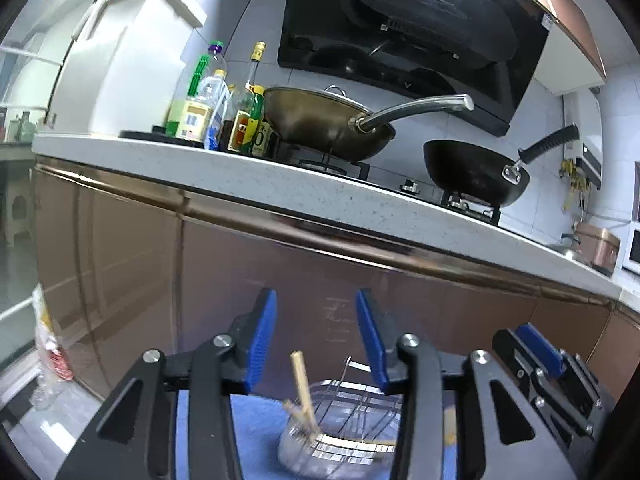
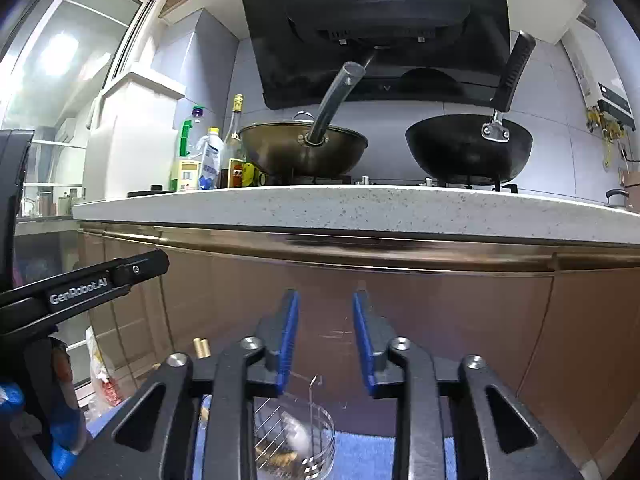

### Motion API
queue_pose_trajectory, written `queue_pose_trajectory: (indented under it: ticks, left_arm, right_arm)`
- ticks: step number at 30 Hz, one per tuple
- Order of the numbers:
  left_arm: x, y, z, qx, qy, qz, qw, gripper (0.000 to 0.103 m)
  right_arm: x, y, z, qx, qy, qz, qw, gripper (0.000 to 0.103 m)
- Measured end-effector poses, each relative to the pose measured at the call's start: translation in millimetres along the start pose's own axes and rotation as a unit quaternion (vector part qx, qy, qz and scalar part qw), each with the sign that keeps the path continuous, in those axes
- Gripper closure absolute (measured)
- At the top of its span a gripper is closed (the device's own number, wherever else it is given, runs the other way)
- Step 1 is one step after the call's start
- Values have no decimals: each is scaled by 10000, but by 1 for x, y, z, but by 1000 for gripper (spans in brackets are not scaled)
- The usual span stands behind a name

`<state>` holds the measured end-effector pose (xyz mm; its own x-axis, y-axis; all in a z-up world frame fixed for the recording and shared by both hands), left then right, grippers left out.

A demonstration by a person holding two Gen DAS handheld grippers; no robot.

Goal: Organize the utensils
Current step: 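Open the left gripper over the holder while the right gripper releases the fork into it, then withdraw both open grippers from the holder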

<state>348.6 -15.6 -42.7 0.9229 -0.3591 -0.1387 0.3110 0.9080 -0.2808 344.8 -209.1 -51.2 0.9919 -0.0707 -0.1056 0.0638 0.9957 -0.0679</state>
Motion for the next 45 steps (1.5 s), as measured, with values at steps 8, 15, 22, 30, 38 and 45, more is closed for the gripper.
queue_pose_trajectory:
  ticks: [8, 15, 22, 30, 38, 45]
  left_arm:
    - [-63, -11, -14, 361, 560, 452, 9968, 62]
    - [-114, -19, -33, 578, 789, 708, 9927, 60]
    - [-155, -25, -35, 698, 777, 924, 9902, 52]
    - [-187, -31, -34, 765, 745, 956, 9897, 52]
    - [-213, -37, -36, 749, 675, 933, 9905, 52]
    - [-234, -41, -35, 801, 485, 969, 9909, 44]
  right_arm:
    - [-55, 6, 1, -125, 248, 129, 9995, 61]
    - [-102, 7, -8, -241, 600, 249, 9976, 55]
    - [-142, 8, -14, -350, 752, 309, 9961, 54]
    - [-180, 9, -18, -386, 812, 349, 9953, 53]
    - [-204, 5, -20, -357, 854, 328, 9952, 52]
    - [-226, -4, -20, -327, 763, 185, 9964, 47]
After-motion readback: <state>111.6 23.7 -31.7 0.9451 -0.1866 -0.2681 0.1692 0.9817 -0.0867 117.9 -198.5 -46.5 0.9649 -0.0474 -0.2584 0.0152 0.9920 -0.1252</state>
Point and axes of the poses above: each gripper's, at about its wrist camera, not at the fingertips, and x roughly the way its jaws point, y to its left, z to its top, the point moved 3 cm from there along x, roughly the way its jaws point, and after that the axes turned 15 degrees about -z, right-handed, at the moved point
